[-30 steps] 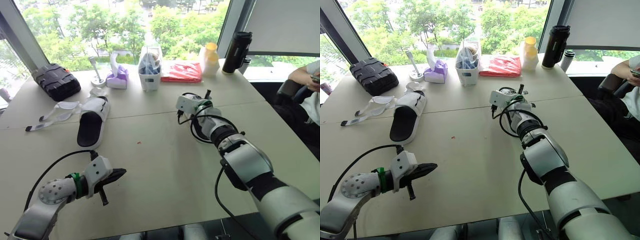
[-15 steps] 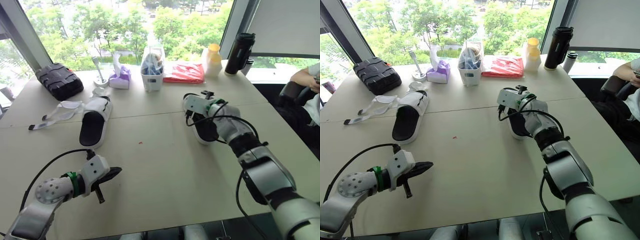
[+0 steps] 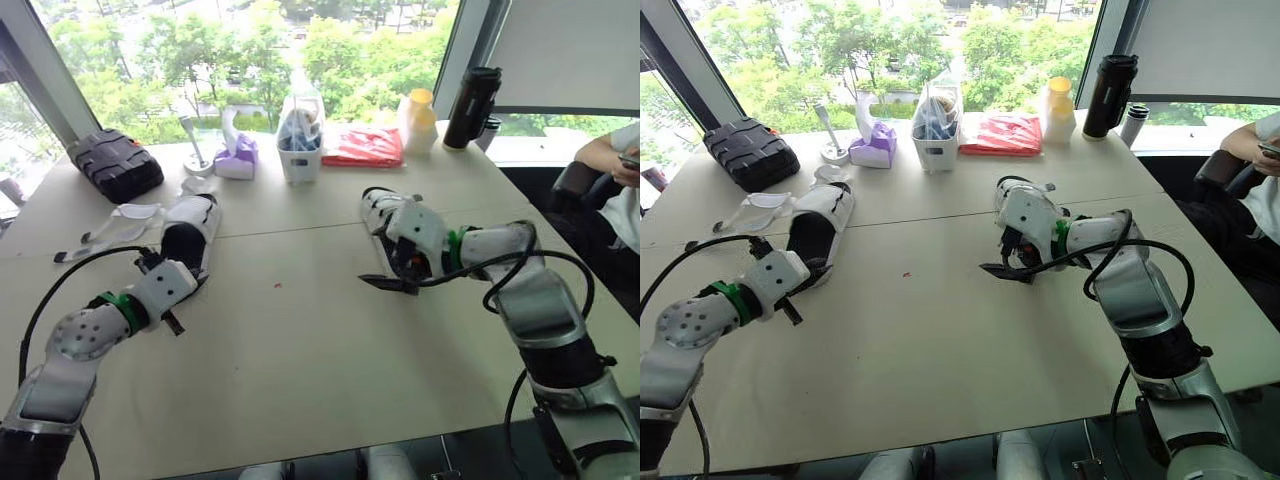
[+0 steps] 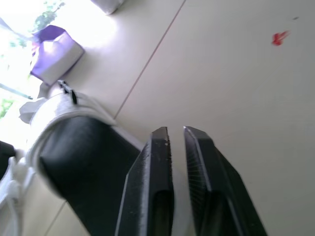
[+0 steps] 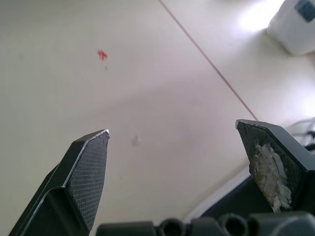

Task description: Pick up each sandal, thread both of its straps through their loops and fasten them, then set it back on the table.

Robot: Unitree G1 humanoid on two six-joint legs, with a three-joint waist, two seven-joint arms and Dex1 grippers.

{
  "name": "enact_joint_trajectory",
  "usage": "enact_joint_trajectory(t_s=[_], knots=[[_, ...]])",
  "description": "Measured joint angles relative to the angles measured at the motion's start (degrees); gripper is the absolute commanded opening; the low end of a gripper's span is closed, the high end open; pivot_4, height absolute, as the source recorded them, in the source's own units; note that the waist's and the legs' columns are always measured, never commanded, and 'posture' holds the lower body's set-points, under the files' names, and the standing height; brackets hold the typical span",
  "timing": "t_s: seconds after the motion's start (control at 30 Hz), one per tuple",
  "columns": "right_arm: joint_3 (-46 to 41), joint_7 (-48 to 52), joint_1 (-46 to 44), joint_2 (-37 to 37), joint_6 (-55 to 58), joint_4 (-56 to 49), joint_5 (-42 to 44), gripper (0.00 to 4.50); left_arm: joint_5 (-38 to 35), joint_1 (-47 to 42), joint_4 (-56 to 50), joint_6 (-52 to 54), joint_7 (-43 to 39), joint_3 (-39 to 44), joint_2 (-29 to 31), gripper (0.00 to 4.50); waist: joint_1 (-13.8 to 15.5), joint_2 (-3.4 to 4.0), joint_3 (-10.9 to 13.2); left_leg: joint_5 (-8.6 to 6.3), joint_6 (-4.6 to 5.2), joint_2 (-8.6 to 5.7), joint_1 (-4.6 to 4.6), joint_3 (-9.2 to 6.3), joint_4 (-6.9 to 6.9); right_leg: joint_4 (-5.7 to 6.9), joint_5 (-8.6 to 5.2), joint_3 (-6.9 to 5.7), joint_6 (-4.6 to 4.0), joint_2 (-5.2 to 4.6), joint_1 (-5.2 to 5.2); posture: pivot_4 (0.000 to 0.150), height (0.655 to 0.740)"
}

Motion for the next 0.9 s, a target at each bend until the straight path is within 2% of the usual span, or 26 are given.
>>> enact_joint_trajectory(t_s=[0.17,0.4,0.67,0.9], knots=[[1.8,-3.4,-0.8,0.7,0.7,-0.3,2.2,4.5,8.7,-13.7,13.8,-5.6,6.6,-3.0,1.3,4.46,1.2,-0.04,0.0,0.04,-0.08,-0.09,-0.1,0.01,0.03,-0.02,0.02,-0.09,-0.02,-0.09,-0.05,0.15,0.74],[3.6,-6.7,-0.9,0.6,1.1,-0.1,4.3,4.5,18.5,-27.0,35.2,-14.6,14.2,-11.9,-1.0,4.46,1.3,-0.08,0.0,0.17,-0.3,-0.21,-0.91,0.03,0.65,0.24,0.03,-0.22,0.01,-0.15,-0.56,0.15,0.74],[5.5,-9.6,-0.8,0.6,1.2,-0.1,5.7,4.5,27.2,-41.3,57.9,-20.9,24.1,-20.7,-6.6,4.46,1.3,-0.12,0.0,0.16,-0.27,-0.34,-0.84,0.08,0.84,0.51,0.06,-0.21,0.08,-0.23,-0.52,0.15,0.74],[5.9,-11.6,-0.8,0.2,1.2,0.1,6.5,4.5,31.7,-48.7,71.4,-21.6,32.4,-25.6,-10.9,4.46,1.2,-0.15,0.0,0.17,-0.29,-0.34,-0.84,0.11,0.89,0.55,0.06,-0.19,0.09,-0.24,-0.52,0.15,0.74]])
